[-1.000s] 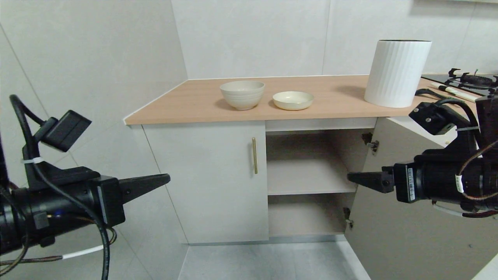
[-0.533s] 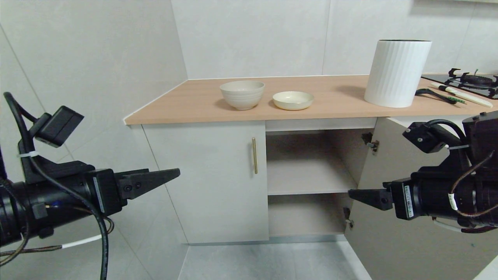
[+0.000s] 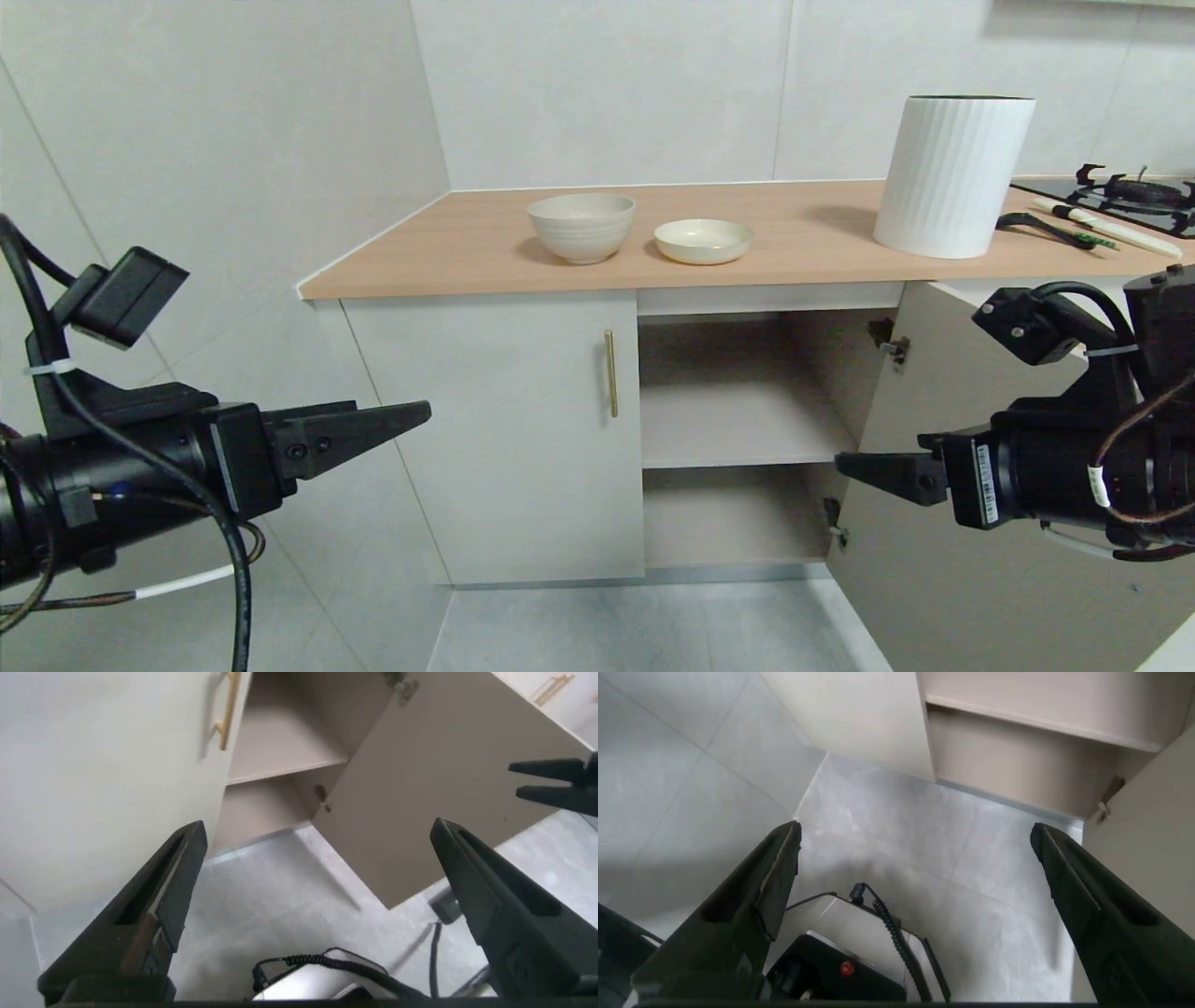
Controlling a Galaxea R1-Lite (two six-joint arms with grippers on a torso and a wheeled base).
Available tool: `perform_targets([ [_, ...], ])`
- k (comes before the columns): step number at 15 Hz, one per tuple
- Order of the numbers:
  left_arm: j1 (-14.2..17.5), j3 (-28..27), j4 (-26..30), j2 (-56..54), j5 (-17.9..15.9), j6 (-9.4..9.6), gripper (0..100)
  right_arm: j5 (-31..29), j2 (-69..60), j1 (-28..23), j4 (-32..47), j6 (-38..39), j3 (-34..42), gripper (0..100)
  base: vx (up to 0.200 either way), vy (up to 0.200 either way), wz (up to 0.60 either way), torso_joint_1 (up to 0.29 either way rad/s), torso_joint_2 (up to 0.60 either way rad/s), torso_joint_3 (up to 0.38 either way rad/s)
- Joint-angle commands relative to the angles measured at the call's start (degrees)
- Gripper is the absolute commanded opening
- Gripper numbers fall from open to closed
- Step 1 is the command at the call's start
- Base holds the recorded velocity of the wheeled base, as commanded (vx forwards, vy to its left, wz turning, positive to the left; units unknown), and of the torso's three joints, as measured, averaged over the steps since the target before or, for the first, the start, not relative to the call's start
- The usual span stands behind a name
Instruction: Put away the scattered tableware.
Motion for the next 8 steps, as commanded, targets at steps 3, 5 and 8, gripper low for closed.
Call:
perform_targets([
  [3, -0.01, 0.02, 0.12, 0.38, -0.10, -0.01, 100, 0.01, -1.01, 0.07, -0.01, 0.00, -0.03, 100, 0.133, 0.000, 0.00, 0.003, 0.00, 0.002],
  [5, -0.01, 0.02, 0.12, 0.56, -0.10, -0.01, 100, 0.10, -1.10, 0.07, -0.01, -0.09, 0.15, 100, 0.200, 0.000, 0.00, 0.002, 0.00, 0.002],
  [8, -0.01, -0.07, 0.12, 0.56, -0.10, -0.10, 100, 0.28, -1.45, 0.07, 0.25, -0.09, 0.32, 100, 0.200, 0.000, 0.00, 0.007, 0.00, 0.001],
])
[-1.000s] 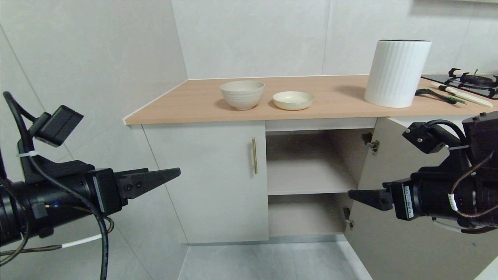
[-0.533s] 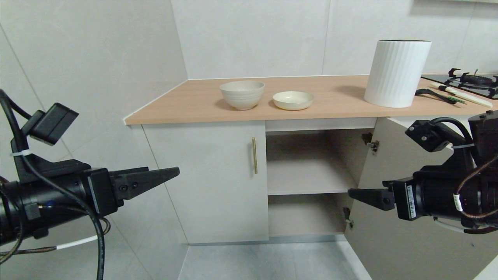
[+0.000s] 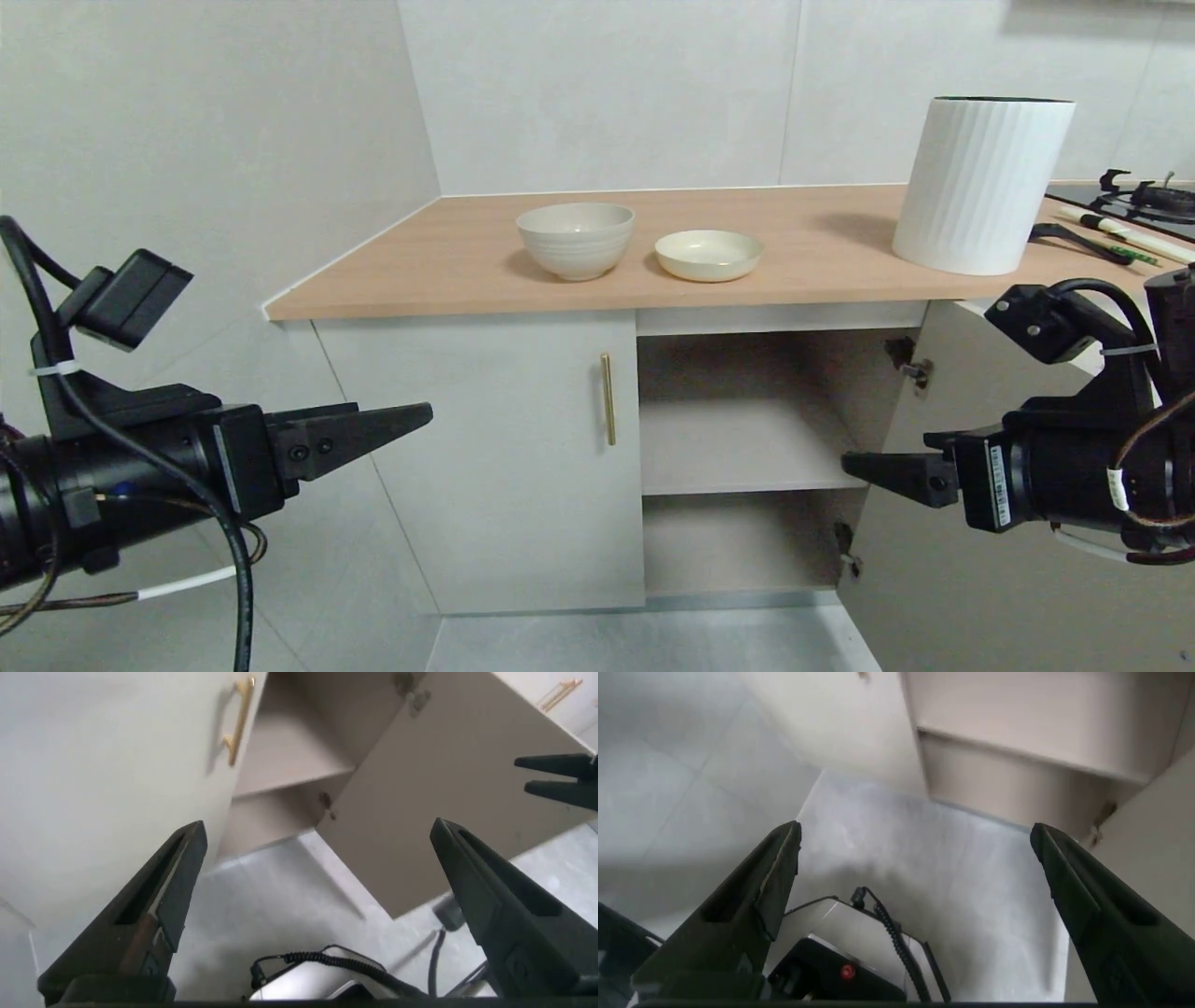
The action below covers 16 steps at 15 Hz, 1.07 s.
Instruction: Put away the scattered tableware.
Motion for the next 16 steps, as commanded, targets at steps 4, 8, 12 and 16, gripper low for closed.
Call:
perform_targets([
  [4, 0.17, -0.25, -0.13, 0.54, 0.00, -0.81, 100, 0.08, -0.27, 0.01, 0.27, -0.01, 0.60, 100, 0.200, 0.000, 0.00, 0.000, 0.00, 0.002],
  [8, 0.17, -0.33, -0.13, 0.45, 0.00, -1.07, 100, 0.00, -0.80, -0.08, -0.34, -0.45, 2.35, 100, 0.200, 0.000, 0.00, 0.001, 0.00, 0.001],
  [12, 0.17, -0.33, -0.13, 0.19, -0.09, -1.07, 100, 0.00, -1.06, -0.08, -1.13, -0.53, 2.53, 100, 0.000, 0.000, 0.00, 0.000, 0.00, 0.000],
  [16, 0.08, -0.25, -0.13, 0.37, -0.09, -1.07, 100, 0.08, -1.06, -0.08, -1.13, -2.55, 3.14, 100, 0.000, 0.000, 0.00, 0.000, 0.00, 0.000],
])
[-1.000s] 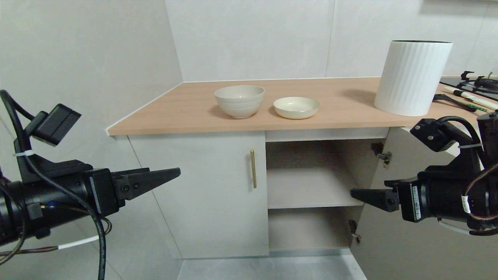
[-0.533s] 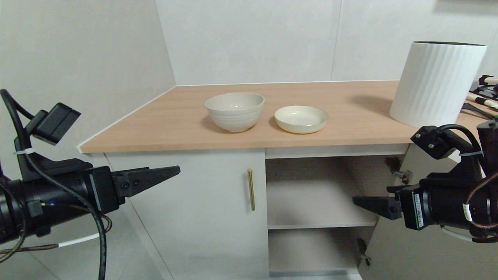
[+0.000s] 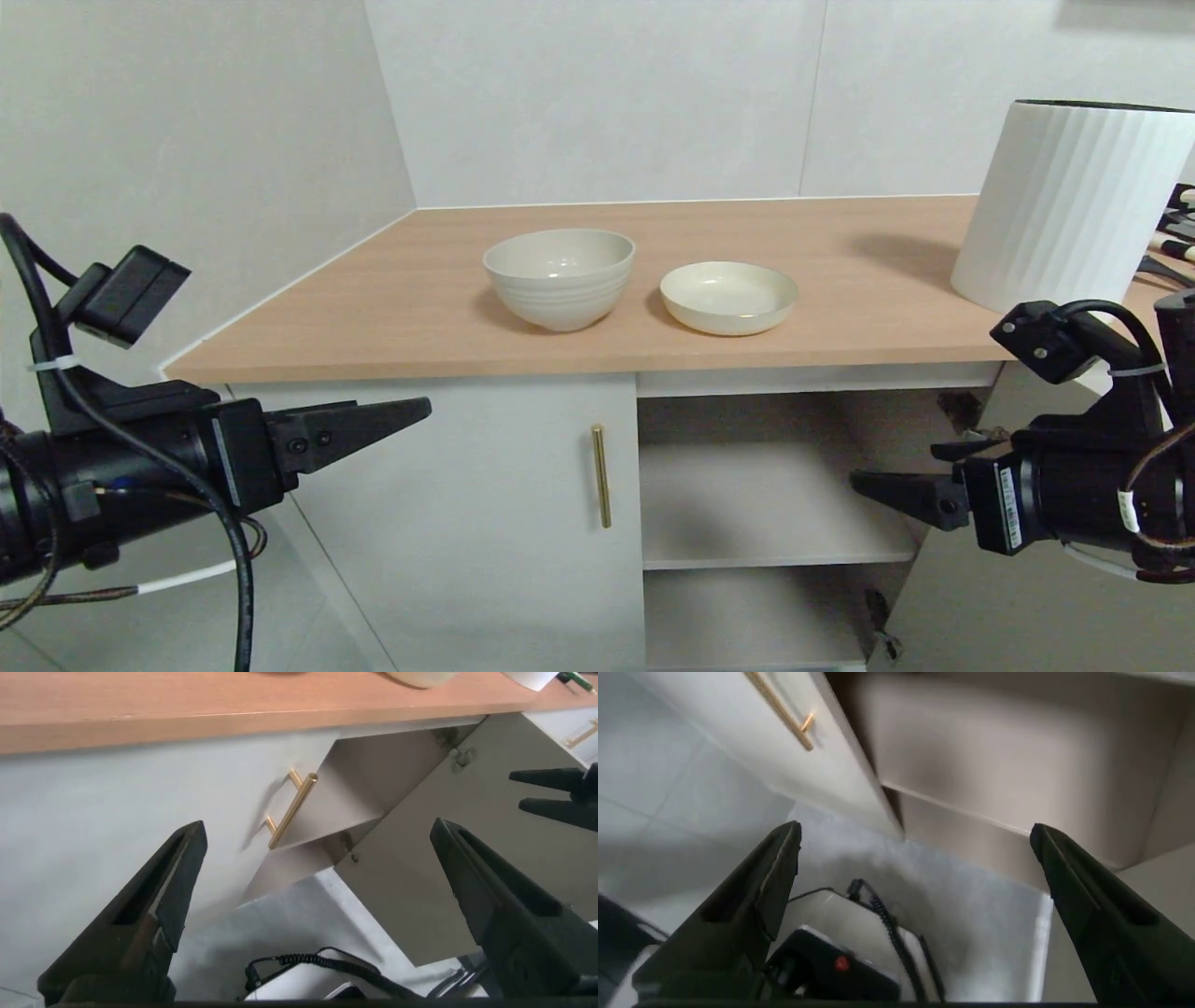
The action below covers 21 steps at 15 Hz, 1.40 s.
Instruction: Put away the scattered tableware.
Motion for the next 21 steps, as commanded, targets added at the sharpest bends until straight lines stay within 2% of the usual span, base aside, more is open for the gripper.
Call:
perform_targets([
  [1, 0.06, 0.08, -0.02, 0.38, -0.01, -0.01, 100, 0.03, 0.20, 0.03, -0.01, -0.09, 0.32, 100, 0.000, 0.000, 0.00, 0.000, 0.00, 0.000],
  [6, 0.06, 0.08, -0.10, 0.65, -0.01, -0.01, 100, -0.05, 0.46, -0.06, -0.01, -0.09, 0.32, 100, 0.000, 0.000, 0.00, 0.050, -0.15, -0.094],
  [17, 0.06, -0.09, -0.10, 1.79, -0.10, -0.18, 100, -0.05, 2.13, -0.15, -0.01, -0.18, 0.32, 100, 0.000, 0.000, 0.00, 0.187, -0.46, -0.275],
  [21, 0.06, -2.82, 0.69, 3.37, -0.01, -0.10, 100, -0.14, 4.86, -0.15, -2.12, -1.23, -0.21, 100, 0.000, 0.000, 0.00, 0.195, -0.43, -0.239],
])
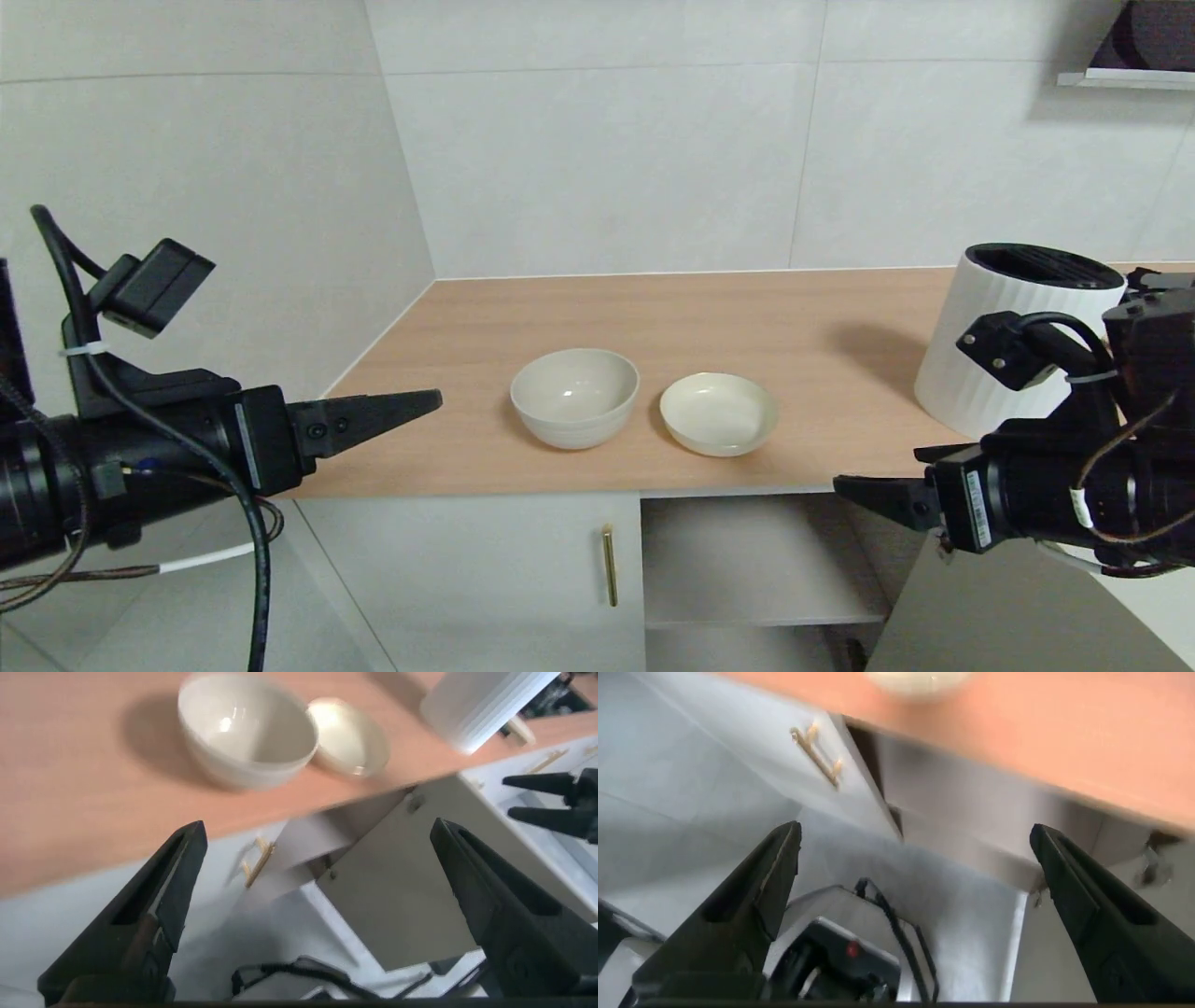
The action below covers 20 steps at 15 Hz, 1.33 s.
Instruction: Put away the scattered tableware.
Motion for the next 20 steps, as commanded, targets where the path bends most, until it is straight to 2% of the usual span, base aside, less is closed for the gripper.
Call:
perform_targets([
  [1, 0.02, -3.91, 1.92, 3.77, 0.12, -0.01, 100, -0.27, 4.44, -0.51, -5.33, -1.33, -0.22, 100, 0.000, 0.000, 0.00, 0.071, -0.16, -0.090],
  [2, 0.02, -6.54, 5.08, 5.53, 0.12, -0.01, 100, -0.27, 6.73, -0.60, -8.84, -1.68, -1.98, 100, 0.000, 0.000, 0.00, 0.041, -0.09, -0.051],
  [4, -0.07, -11.12, 11.50, 7.99, -0.15, -0.01, 100, -0.71, 10.42, -0.60, -5.07, -1.16, -8.31, 100, 0.000, 0.000, 0.00, 0.000, 0.00, 0.000],
  [7, -0.16, -14.81, 13.87, 12.64, -0.06, -0.10, 100, -0.97, 14.11, -0.60, 0.56, 4.21, -15.16, 100, 0.000, 0.000, 0.00, 0.000, 0.00, 0.000],
  [8, -0.42, -16.65, 15.10, 14.40, 0.12, -1.15, 100, -2.03, 16.05, -0.60, 1.88, 5.96, -18.68, 100, 0.000, 0.000, 0.00, 0.000, 0.00, 0.000],
  [9, -1.74, -18.32, 15.89, 16.34, 0.29, -6.69, 100, -4.75, 18.86, -0.43, 6.71, 9.04, -23.34, 100, 0.000, 0.000, 0.00, 0.000, 0.00, 0.000],
  [11, -1.74, -19.20, 15.63, 18.27, 0.38, -10.91, 100, -5.46, 21.76, -0.43, 7.68, 14.14, -25.45, 100, 0.000, 0.000, 0.00, 0.000, 0.00, 0.000],
  [13, -2.53, -20.43, 15.19, 20.20, 3.19, -15.13, 100, -5.63, 23.16, -0.43, 7.68, 15.72, -25.71, 100, 0.000, 0.000, 0.00, 0.000, 0.00, 0.000],
  [14, -3.32, -21.05, 15.19, 20.99, 4.95, -16.18, 100, -5.72, 23.78, -0.43, 7.68, 15.81, -25.80, 100, 0.000, 0.000, 0.00, 0.000, 0.00, 0.000],
  [16, -4.64, -21.13, 14.48, 22.66, 7.68, -16.53, 100, -5.81, 24.66, -0.43, 7.41, 15.81, -25.89, 100, 0.000, 0.000, 0.00, 0.000, 0.00, 0.000],
  [18, -5.43, -21.13, 11.85, 25.30, 9.79, -18.73, 100, -6.16, 25.45, -0.43, 6.71, 15.90, -25.71, 100, 0.000, 0.000, 0.00, 0.000, 0.00, 0.000],
  [19, -6.04, -21.31, 10.70, 27.67, 12.07, -19.87, 100, -7.04, 25.98, -0.43, 6.10, 15.90, -25.71, 100, 0.000, 0.000, 0.00, 0.000, 0.00, 0.000],
  [20, -6.31, -22.01, 10.79, 29.61, 12.95, -20.05, 100, -7.21, 26.24, -0.43, 5.57, 15.90, -25.62, 100, 0.000, 0.000, 0.00, 0.000, 0.00, 0.000],
])
